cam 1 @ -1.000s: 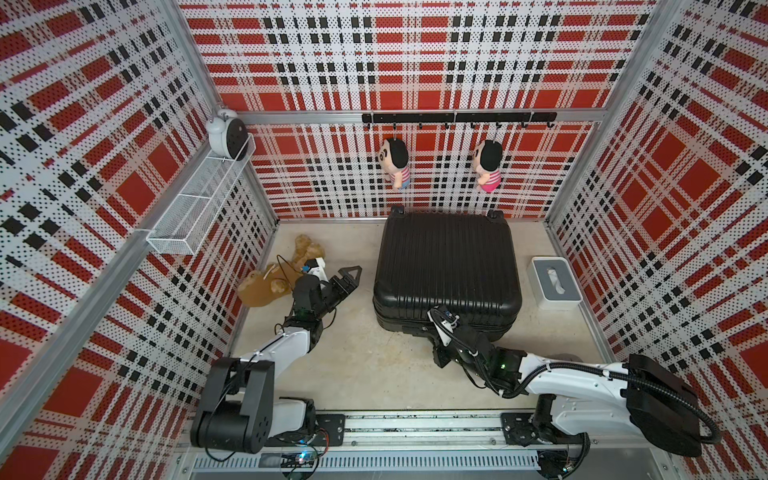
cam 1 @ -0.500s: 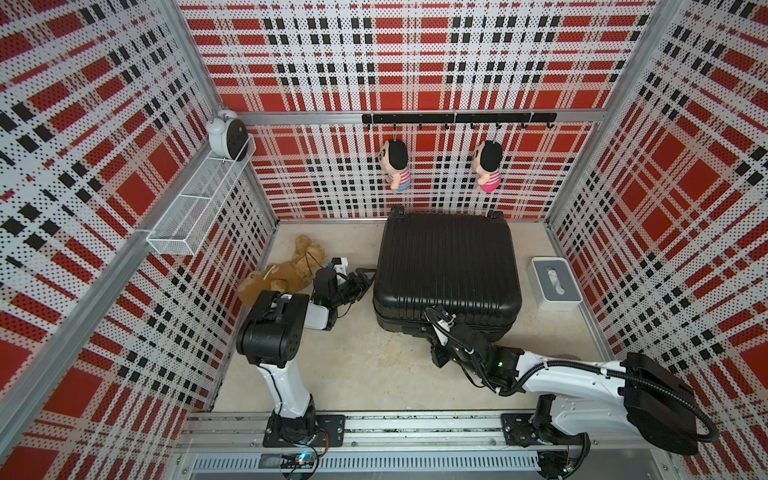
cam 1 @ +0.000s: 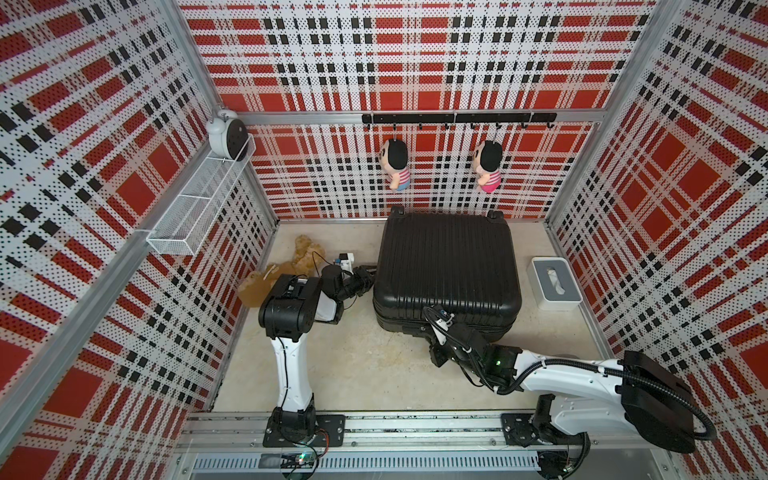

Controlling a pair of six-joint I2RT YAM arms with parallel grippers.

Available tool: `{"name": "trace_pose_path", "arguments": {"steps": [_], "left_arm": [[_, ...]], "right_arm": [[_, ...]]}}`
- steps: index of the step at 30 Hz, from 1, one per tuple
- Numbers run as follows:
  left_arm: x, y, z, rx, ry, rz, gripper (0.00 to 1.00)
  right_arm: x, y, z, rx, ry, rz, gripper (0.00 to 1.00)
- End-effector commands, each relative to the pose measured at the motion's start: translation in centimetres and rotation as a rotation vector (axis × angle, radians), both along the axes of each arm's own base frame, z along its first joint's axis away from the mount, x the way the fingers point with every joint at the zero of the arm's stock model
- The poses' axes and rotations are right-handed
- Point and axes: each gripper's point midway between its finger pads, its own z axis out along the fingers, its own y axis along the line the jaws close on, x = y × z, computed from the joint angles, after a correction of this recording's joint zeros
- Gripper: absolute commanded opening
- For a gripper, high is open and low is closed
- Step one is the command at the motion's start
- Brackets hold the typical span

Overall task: Open the suitcase zippers
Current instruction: Unzip the zipper on the suitcase, then adjust the suitcase at the center of the board.

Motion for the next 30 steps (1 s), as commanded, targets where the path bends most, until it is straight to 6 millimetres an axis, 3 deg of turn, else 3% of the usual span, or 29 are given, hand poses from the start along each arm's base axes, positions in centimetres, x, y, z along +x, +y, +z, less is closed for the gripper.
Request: {"name": "trace_pose_path", "arguments": {"steps": [1,2,3,11,18,24,25,30], "left_arm": [[-0.4,-0.8,1.3,-0.018,-0.056,-0.031,0.1],[-0.6,-0.7,1.4,-0.02,-0.058,-0.024,0.02],[-0.9,-0.4,1.5,-0.019,-0.058,-0.017,0.0],[-4.1,2.1,1.9,0.005,-0.046,0.06,0.0],[-6.5,2.6,2.3,0.013,-0.041,0.072,0.0],[-8.1,-1.5,2.7,0.006,-0.046,-0.009,0.0],[-9.2,-3.2,2.7,0.006,-0.046,-0.048,0.0],[-11.4,-4.8,2.3,0.02,-0.032,-0.068,0.0]], "right_arm": [[-0.4,0.8,1.4,0.033,-0.015,0.024,0.0],[-0.4,0.8,1.5,0.031,-0.02,0.021,0.0],[-0.3,0.6,1.5,0.029,-0.025,0.015,0.0],[0.3,-1.1,1.9,0.029,-0.05,-0.044,0.0],[1.4,-3.9,2.0,0.029,-0.048,-0.118,0.0],[2.5,-7.5,2.3,0.046,-0.04,-0.197,0.0],[2.7,-8.1,2.3,0.047,-0.039,-0.212,0.0],[3.8,-10.9,1.9,0.059,-0.02,-0.286,0.0]]}}
